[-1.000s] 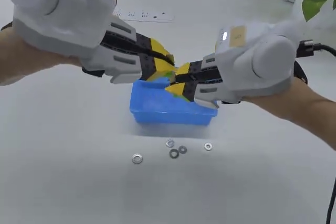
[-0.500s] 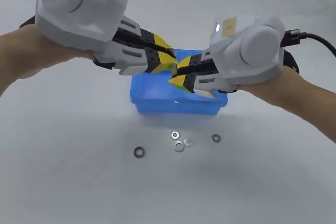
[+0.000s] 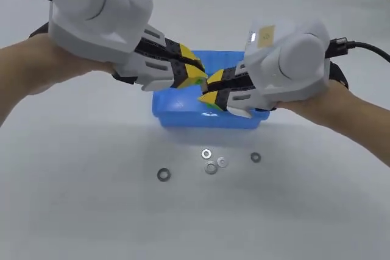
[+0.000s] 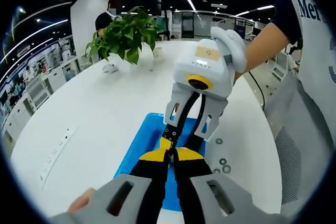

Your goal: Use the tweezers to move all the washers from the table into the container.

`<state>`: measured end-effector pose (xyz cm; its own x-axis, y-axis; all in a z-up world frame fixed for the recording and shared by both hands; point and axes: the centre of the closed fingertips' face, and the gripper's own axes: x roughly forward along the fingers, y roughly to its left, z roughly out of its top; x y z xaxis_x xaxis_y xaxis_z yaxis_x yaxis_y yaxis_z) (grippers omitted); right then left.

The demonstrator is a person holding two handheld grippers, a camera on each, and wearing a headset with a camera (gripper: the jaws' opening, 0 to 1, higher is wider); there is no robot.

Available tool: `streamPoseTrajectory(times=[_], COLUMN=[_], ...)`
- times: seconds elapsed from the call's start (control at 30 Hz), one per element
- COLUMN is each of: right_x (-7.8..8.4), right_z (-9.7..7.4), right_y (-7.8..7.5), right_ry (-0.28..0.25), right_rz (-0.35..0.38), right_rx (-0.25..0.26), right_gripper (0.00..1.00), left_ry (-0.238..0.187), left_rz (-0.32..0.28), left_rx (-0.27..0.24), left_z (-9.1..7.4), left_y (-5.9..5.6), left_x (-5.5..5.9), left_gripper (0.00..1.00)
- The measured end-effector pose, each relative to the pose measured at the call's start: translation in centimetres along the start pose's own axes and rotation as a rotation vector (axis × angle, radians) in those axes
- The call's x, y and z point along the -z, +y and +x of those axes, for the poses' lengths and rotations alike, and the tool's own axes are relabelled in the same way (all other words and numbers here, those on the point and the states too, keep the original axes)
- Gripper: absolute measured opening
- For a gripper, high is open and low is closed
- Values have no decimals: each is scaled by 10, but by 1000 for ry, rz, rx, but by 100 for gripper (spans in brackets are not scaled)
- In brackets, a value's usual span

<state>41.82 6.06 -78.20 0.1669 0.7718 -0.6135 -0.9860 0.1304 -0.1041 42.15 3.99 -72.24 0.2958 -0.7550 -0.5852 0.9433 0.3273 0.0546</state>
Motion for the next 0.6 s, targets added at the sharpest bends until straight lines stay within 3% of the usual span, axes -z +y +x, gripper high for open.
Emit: streamPoseTrajectory(times=[0.3, 0.6], right_x=[-5, -16], right_z=[-6, -11], right_y=[2, 2], right_ry=[7, -19], right_rz=[-3, -8], right_rx=[-4, 8], right_gripper=[13, 14], left_ry=[-10, -42], left_rz=[19, 56], left_rx=[7, 15], left_z=[0, -11], left_y=[-6, -11], left_x=[-5, -17], left_gripper=[7, 7])
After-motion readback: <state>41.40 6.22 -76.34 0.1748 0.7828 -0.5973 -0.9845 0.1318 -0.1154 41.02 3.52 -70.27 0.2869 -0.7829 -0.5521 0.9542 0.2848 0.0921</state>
